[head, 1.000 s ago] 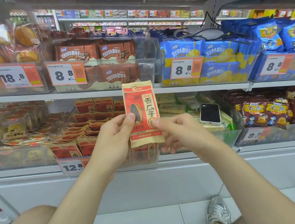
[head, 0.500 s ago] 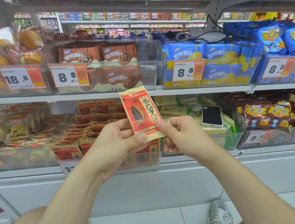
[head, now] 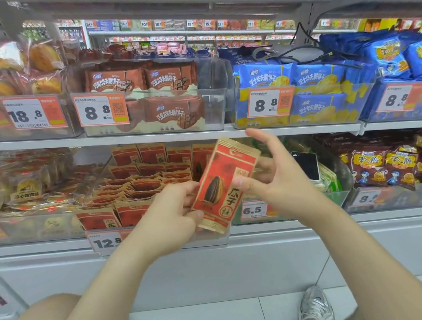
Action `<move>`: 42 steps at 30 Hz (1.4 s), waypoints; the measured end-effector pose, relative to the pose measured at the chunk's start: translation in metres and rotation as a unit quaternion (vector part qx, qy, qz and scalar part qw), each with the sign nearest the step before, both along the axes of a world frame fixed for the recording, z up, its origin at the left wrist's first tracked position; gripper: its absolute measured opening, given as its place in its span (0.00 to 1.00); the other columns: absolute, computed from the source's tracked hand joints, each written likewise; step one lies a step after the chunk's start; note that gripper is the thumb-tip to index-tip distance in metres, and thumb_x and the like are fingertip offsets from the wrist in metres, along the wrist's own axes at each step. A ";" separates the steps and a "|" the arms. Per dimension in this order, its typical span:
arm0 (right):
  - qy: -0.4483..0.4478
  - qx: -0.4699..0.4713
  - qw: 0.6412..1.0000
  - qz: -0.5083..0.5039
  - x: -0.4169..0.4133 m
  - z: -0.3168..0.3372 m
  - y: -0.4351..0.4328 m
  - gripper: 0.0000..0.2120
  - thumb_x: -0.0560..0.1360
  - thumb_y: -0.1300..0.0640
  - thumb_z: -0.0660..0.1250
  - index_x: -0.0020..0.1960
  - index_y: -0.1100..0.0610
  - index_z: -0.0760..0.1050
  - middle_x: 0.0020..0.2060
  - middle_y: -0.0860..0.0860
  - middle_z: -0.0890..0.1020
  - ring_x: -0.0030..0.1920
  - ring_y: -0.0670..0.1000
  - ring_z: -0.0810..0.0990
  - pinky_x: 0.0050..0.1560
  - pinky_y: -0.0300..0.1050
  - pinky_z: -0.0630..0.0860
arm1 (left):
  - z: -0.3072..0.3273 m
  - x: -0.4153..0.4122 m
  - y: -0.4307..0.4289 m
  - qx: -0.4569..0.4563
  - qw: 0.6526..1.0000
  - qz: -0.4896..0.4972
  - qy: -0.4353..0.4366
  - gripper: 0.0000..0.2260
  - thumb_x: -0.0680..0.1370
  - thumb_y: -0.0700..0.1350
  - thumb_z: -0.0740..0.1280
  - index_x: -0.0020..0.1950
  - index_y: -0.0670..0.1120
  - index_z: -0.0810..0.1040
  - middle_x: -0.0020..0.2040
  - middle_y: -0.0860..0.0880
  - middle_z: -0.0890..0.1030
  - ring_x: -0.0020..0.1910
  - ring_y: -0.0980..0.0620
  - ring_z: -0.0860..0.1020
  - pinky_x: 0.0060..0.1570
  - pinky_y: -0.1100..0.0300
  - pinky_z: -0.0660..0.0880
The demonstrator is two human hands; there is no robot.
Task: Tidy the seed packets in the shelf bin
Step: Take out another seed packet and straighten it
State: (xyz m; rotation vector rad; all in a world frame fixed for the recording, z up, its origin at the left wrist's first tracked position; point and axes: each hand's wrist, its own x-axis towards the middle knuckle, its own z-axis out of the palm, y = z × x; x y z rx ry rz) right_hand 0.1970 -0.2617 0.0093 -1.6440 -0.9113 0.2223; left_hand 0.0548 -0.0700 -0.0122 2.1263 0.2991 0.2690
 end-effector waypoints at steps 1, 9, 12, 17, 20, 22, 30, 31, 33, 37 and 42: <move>-0.003 0.023 1.000 0.004 0.001 0.002 -0.001 0.37 0.77 0.60 0.79 0.78 0.40 0.65 0.57 0.51 0.87 0.54 0.52 0.89 0.56 0.52 0.86 | -0.002 0.003 0.000 0.027 1.000 0.002 -0.003 0.23 0.82 0.31 0.68 0.69 0.55 0.81 0.57 0.60 0.88 0.58 0.60 0.85 0.65 0.53 0.82; -0.180 0.080 0.969 -0.150 0.013 0.019 0.013 0.11 0.77 0.61 0.78 0.55 0.49 0.83 0.44 0.43 0.87 0.46 0.46 0.86 0.53 0.43 0.82 | 0.013 0.020 0.001 0.098 0.978 0.145 -0.110 0.23 0.81 0.39 0.74 0.71 0.58 0.76 0.61 0.59 0.81 0.49 0.59 0.82 0.53 0.60 0.79; -0.258 0.088 0.947 -0.173 0.022 0.020 0.020 0.10 0.78 0.65 0.77 0.55 0.53 0.83 0.46 0.40 0.86 0.48 0.43 0.85 0.51 0.36 0.79 | 0.018 0.022 0.012 0.134 0.971 0.179 -0.083 0.19 0.82 0.39 0.72 0.71 0.55 0.78 0.63 0.55 0.80 0.48 0.58 0.80 0.55 0.60 0.75; -0.330 0.008 0.935 -0.131 0.042 -0.001 0.053 0.07 0.77 0.64 0.76 0.50 0.54 0.83 0.43 0.44 0.86 0.44 0.45 0.84 0.49 0.42 0.80 | 0.022 0.038 0.034 0.201 0.970 0.138 0.005 0.13 0.83 0.41 0.70 0.67 0.52 0.83 0.62 0.52 0.83 0.61 0.49 0.81 0.65 0.52 0.78; -0.348 -0.062 0.928 -0.119 0.057 -0.014 0.073 0.06 0.77 0.62 0.76 0.49 0.52 0.83 0.43 0.45 0.85 0.45 0.47 0.82 0.51 0.48 0.80 | 0.021 0.063 0.045 0.263 0.958 0.102 0.049 0.10 0.83 0.46 0.72 0.65 0.50 0.85 0.60 0.49 0.84 0.60 0.46 0.82 0.64 0.50 0.80; -0.345 -0.091 0.926 -0.125 0.066 -0.022 0.082 0.05 0.77 0.61 0.75 0.48 0.52 0.82 0.42 0.46 0.84 0.45 0.49 0.81 0.50 0.51 0.80 | 0.018 0.081 0.050 0.301 0.947 0.087 0.066 0.09 0.80 0.51 0.76 0.60 0.52 0.86 0.57 0.48 0.84 0.57 0.44 0.82 0.60 0.47 0.81; -0.368 -0.126 0.908 -0.153 0.088 -0.039 0.097 0.05 0.80 0.59 0.71 0.51 0.53 0.76 0.41 0.51 0.84 0.42 0.59 0.81 0.43 0.57 0.80 | 0.007 0.126 0.055 0.453 0.877 -0.026 0.156 0.27 0.73 0.66 0.78 0.66 0.53 0.82 0.56 0.51 0.82 0.54 0.46 0.82 0.51 0.51 0.80; -0.367 -0.130 0.908 -0.155 0.090 -0.041 0.098 0.04 0.80 0.59 0.71 0.51 0.53 0.76 0.41 0.51 0.84 0.42 0.59 0.81 0.43 0.57 0.80 | 0.007 0.128 0.056 0.475 0.865 -0.034 0.160 0.26 0.74 0.64 0.76 0.67 0.53 0.82 0.57 0.50 0.82 0.54 0.46 0.82 0.51 0.51 0.80; -0.367 -0.134 0.906 -0.161 0.095 -0.043 0.099 0.04 0.81 0.58 0.71 0.51 0.53 0.75 0.40 0.51 0.84 0.40 0.60 0.81 0.41 0.56 0.80 | 0.006 0.131 0.058 0.497 0.851 -0.034 0.169 0.23 0.76 0.62 0.74 0.66 0.52 0.81 0.54 0.50 0.82 0.51 0.46 0.82 0.47 0.52 0.79; -0.394 -0.142 0.889 -0.187 0.096 -0.045 0.102 0.04 0.81 0.59 0.71 0.51 0.54 0.75 0.37 0.52 0.84 0.36 0.62 0.80 0.34 0.53 0.76 | -0.001 0.138 0.056 0.525 0.841 0.015 0.132 0.12 0.79 0.51 0.71 0.62 0.50 0.80 0.49 0.50 0.79 0.49 0.45 0.81 0.41 0.53 0.73; -0.419 -0.194 0.861 -0.212 0.094 -0.047 0.107 0.06 0.79 0.63 0.71 0.54 0.55 0.80 0.35 0.55 0.84 0.35 0.64 0.81 0.30 0.50 0.72 | -0.014 0.151 0.066 0.506 0.851 0.079 0.115 0.14 0.83 0.48 0.69 0.68 0.47 0.81 0.63 0.45 0.81 0.63 0.41 0.78 0.60 0.46 0.77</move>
